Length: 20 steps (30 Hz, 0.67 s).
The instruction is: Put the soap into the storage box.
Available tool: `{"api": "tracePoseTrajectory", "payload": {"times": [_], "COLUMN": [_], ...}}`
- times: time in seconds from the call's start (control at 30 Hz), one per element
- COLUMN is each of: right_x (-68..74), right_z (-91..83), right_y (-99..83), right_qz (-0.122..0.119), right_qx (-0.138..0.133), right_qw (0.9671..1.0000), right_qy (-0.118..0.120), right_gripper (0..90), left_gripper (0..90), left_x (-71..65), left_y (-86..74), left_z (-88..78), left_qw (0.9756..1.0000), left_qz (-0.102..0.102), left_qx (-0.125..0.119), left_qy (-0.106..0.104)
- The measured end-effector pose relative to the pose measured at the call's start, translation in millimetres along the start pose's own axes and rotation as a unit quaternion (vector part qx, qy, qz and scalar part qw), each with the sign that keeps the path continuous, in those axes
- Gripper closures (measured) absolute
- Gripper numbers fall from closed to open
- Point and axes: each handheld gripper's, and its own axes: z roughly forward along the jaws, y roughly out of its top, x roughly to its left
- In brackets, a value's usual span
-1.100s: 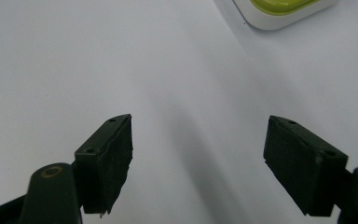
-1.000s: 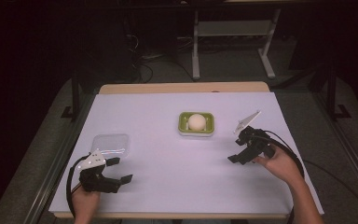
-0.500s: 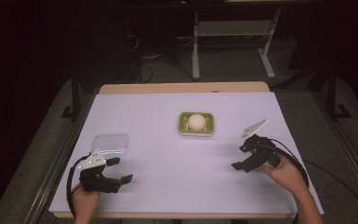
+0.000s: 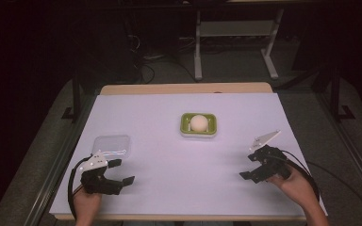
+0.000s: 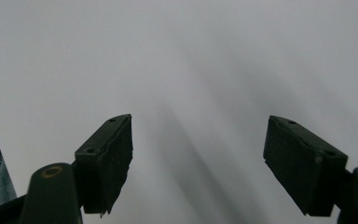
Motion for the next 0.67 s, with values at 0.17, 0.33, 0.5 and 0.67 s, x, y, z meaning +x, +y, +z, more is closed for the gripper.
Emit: {"api": "tracePoseTrajectory", "payload": {"times": [0.17,0.33,0.5,0.67], "right_x": [4.7,8.7,17.7,25.8], "right_z": [-3.1,-3.2,-1.7,2.2], "right_y": [-13.4,-23.6,-35.0,-45.0], "right_qz": [0.005,0.014,0.018,0.027], "right_qx": [-0.007,-0.011,-0.017,-0.058], "right_qw": [1.0000,0.9998,0.9997,0.9979], "right_qy": [-0.003,-0.004,-0.004,-0.011], "right_gripper": [23.1,23.1,23.1,22.7], "left_gripper": [13.1,13.1,13.0,13.0], "left_x": [-0.7,-0.4,-0.6,-2.3], "left_y": [0.1,0.4,0.5,0.8], "left_z": [0.6,1.1,2.7,5.8], "left_qw": [1.0000,1.0000,1.0000,0.9999], "left_qz": [0.003,0.004,0.004,0.004], "left_qx": [0.002,0.005,0.003,0.012], "left_qy": [-0.004,-0.003,-0.005,-0.011]}}
